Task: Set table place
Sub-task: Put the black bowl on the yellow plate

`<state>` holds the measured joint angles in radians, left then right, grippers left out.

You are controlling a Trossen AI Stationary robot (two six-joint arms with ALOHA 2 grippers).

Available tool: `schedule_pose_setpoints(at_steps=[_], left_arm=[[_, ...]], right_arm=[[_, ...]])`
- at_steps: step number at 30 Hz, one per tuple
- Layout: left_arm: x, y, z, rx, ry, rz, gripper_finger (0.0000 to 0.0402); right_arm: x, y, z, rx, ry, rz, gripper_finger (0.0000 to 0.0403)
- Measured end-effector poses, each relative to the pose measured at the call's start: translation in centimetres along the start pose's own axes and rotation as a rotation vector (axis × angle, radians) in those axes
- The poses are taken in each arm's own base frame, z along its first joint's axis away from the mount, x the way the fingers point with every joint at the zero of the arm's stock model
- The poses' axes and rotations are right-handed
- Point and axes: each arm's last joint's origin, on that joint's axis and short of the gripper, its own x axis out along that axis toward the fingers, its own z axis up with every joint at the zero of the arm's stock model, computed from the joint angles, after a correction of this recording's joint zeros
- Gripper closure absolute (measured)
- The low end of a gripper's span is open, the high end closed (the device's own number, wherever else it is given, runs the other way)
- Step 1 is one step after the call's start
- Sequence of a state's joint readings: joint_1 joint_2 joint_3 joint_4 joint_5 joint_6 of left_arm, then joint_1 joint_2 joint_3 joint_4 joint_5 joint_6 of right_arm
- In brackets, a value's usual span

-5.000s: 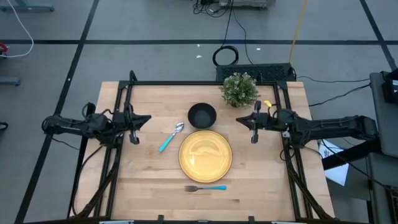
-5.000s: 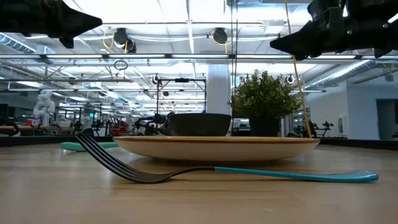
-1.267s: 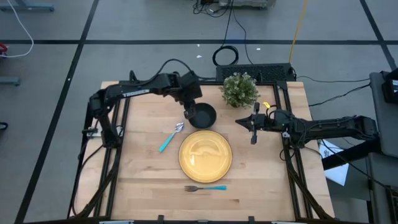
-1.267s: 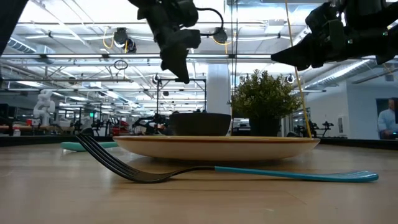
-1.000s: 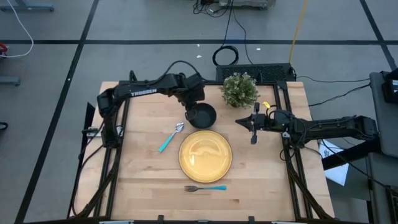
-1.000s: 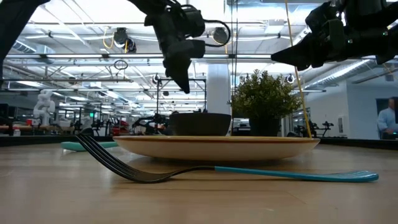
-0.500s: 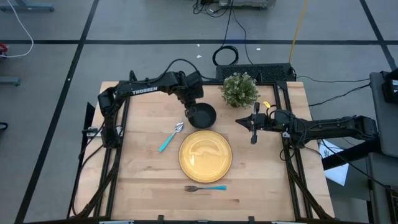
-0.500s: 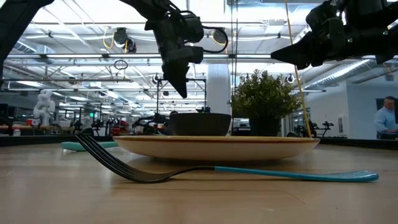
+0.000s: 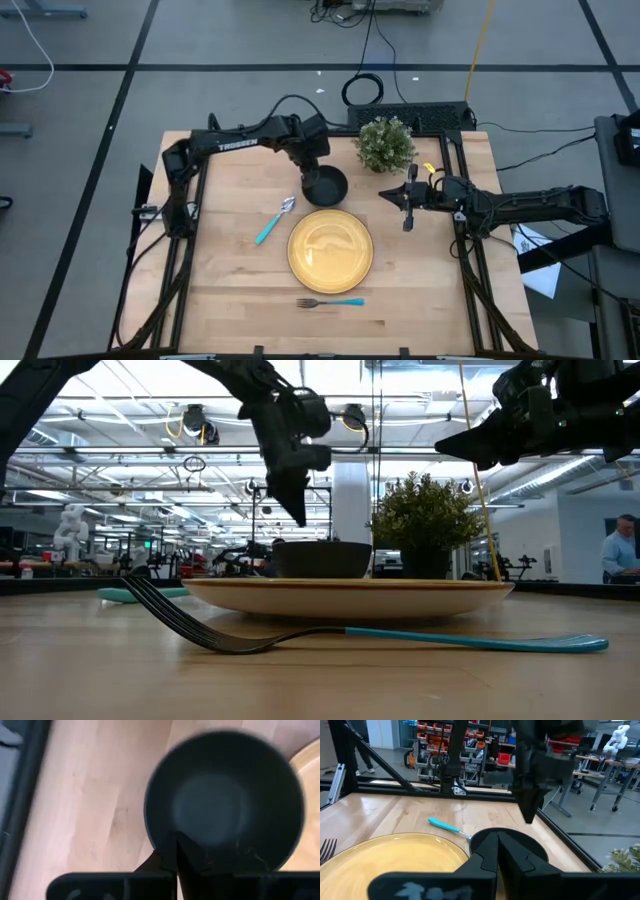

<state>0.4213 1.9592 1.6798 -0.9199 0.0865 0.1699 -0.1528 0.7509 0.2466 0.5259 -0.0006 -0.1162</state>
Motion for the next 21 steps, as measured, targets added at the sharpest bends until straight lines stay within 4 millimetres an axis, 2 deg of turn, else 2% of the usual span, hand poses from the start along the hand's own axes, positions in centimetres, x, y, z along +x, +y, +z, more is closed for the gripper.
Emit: schedule_pose_setpoints(at_steps=[5, 21], left_arm=[[1.32, -0.36, -0.01, 0.010, 0.036, 0.003, 0.0401], [1.27, -0.40, 0.03, 0.021, 0.036, 0.032, 0.0396]], right_arm=[[0.00, 0.01, -0.03, 0.000, 0.004, 0.001, 0.0403], [0.00, 0.01, -0.06, 0.001, 0.006, 0.001, 0.0403]])
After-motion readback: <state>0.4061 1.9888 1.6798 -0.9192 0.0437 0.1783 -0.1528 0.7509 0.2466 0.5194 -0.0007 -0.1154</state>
